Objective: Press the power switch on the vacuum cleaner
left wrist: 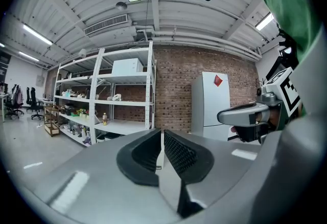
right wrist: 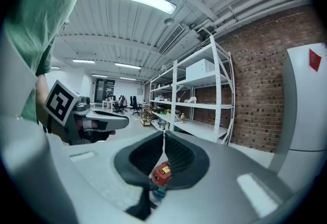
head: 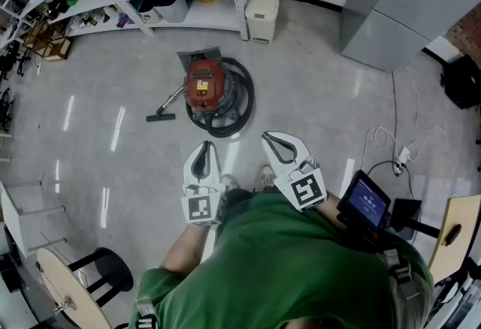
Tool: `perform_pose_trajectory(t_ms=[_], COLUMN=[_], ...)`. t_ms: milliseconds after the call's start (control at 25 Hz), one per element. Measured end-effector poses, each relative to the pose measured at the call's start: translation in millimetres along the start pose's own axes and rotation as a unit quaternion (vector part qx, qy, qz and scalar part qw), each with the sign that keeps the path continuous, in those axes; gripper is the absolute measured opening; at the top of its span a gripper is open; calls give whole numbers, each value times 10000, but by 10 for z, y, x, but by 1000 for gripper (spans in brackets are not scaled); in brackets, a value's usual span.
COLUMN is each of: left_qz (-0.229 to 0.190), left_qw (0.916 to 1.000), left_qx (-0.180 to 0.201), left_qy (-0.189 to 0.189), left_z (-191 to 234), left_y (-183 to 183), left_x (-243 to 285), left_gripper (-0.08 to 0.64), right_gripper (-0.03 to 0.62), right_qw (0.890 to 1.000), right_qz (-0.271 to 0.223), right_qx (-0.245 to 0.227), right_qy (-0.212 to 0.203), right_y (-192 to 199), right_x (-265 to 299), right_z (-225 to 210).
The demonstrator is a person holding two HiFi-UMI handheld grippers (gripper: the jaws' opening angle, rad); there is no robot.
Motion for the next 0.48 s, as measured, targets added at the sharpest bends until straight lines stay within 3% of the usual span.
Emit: perform_pose_trajectory(t_ms=[480], left_qz=[92], left_qw=[9999], left_qx=[-130], left_qy=[-63], left_z=[-186], left_y=[82], left_x=[-5], left_gripper=[8], right_gripper=[12], right_qw=[9999], right_qz=[74], right_qx=[-94], right_qy=[-62], right_y=[103], right_x=[-73], right_z=[-92])
Point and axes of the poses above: the fingertips, and each gripper's own axes: x forward along the fingers, z to its left, y out of its underside, the point moved 9 cm from there along -x, backward along the fingers, and after that the axes turned 8 degrees about z, right-handed, at the moved point
